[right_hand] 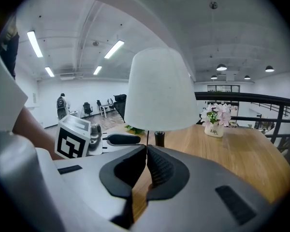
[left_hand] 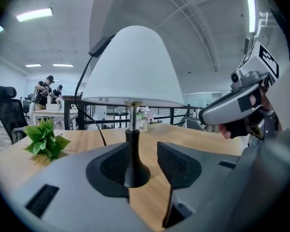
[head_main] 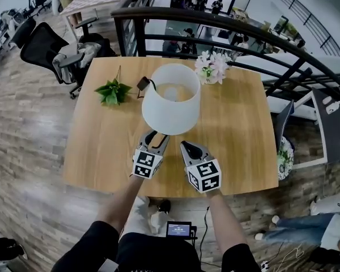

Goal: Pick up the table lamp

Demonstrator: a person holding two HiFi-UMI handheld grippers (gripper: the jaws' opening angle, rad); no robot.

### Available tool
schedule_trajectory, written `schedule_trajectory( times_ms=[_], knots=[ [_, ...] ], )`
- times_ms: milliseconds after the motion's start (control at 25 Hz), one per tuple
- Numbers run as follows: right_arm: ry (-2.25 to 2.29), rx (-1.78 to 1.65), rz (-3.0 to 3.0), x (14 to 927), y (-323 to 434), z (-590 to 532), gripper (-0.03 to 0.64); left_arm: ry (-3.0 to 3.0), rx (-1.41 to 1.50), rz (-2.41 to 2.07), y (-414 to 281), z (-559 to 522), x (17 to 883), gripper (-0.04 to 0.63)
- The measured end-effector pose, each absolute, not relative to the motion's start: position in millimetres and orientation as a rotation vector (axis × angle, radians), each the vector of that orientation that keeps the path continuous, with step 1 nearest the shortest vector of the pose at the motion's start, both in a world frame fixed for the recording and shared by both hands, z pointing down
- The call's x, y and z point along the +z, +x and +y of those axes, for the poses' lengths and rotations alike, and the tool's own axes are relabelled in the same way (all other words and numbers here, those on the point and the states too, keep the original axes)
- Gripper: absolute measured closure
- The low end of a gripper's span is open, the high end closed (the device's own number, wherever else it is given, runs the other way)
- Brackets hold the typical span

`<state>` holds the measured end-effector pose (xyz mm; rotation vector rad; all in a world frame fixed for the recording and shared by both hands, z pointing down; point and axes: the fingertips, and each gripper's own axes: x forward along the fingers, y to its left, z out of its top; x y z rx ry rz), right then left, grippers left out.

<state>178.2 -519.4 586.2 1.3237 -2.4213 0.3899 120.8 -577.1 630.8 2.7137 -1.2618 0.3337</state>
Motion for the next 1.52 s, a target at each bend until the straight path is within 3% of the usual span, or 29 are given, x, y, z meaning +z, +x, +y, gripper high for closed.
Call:
schedule_trajectory(
  times_ms=[400, 1120, 1160, 1240, 1520],
  knots=[
    [1.359, 0.455, -2.400, 617, 183, -557, 0.588, 2.769, 0.189, -1.313, 146, -643, 644, 0.399],
    [1.365, 0.450, -2.380, 629, 197, -567, 0.588, 2.878, 0.124, -1.429, 158, -673, 620, 0.419],
    [1.368, 0.448, -2.378, 628, 198, -566, 0.588, 2.883, 0.108, -1.429, 158, -672, 617, 0.423],
    [1.374, 0.446, -2.377, 627, 199, -566, 0.588, 2.872, 0.063, -1.429, 157, -672, 610, 0.513],
    [1.384, 0.442, -2.380, 626, 199, -566, 0.588, 2.848, 0.016, -1.444, 155, -675, 609, 0.515]
  ],
)
